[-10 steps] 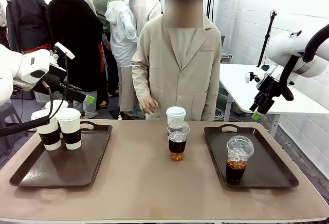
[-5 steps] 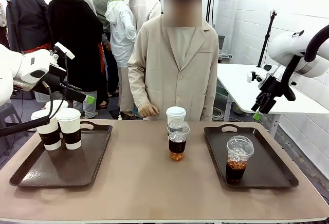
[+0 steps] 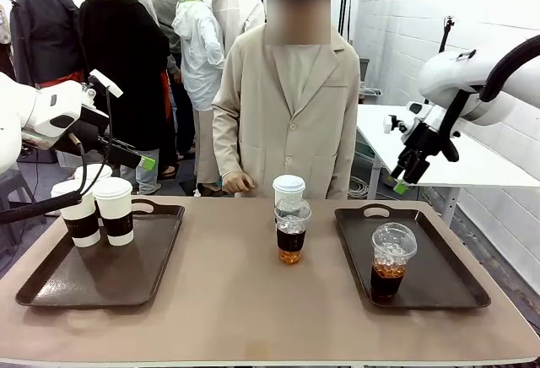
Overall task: Distribute the coffee onto the tray.
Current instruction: Pick up another iced Americano from the middle of the table and place it on the right Handle tray.
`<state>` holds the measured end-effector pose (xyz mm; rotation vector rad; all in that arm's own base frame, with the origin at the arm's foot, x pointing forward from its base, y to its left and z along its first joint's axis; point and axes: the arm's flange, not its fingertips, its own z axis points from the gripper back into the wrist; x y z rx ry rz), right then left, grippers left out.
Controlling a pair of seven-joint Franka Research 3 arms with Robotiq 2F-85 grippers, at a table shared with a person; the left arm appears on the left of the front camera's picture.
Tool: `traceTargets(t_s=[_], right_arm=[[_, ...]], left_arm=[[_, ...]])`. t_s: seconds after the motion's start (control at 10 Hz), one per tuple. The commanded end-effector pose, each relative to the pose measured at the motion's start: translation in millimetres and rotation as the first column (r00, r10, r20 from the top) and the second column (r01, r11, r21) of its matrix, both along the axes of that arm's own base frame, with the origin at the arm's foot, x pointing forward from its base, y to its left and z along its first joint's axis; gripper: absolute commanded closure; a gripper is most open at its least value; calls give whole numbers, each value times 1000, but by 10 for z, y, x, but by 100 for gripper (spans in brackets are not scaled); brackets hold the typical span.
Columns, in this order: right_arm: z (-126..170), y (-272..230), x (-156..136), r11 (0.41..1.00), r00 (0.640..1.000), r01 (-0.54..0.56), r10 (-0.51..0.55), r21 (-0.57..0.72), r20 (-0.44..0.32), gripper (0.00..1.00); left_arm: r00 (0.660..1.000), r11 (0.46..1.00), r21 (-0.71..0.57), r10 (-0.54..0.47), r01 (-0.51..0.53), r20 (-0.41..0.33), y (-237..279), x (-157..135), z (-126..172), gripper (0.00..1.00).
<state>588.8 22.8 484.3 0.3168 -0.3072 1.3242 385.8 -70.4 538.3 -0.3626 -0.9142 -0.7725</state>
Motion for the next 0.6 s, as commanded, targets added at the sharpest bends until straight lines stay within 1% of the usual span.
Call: traceTargets(t_s=[0.0,0.1,0.3,0.5], right_arm=[[-103,61,110,998,999,-26,24,54,36,0],[-179,74,101,996,998,-33,30,83,47,0],[-278,26,68,992,995,-33,21,123,98,0],[-335,-12,56,988,994,-39,23,148,107,0]], left_arm=[[1000,1000,0,-3,3,-7,20,0,-4,0],[1000,1000,0,-3,3,-7,20,0,-4,0],[1000,1000,0,-3,3,-7,20,0,-4,0],[1000,1000,0,-3,3,-7,20,0,-4,0]])
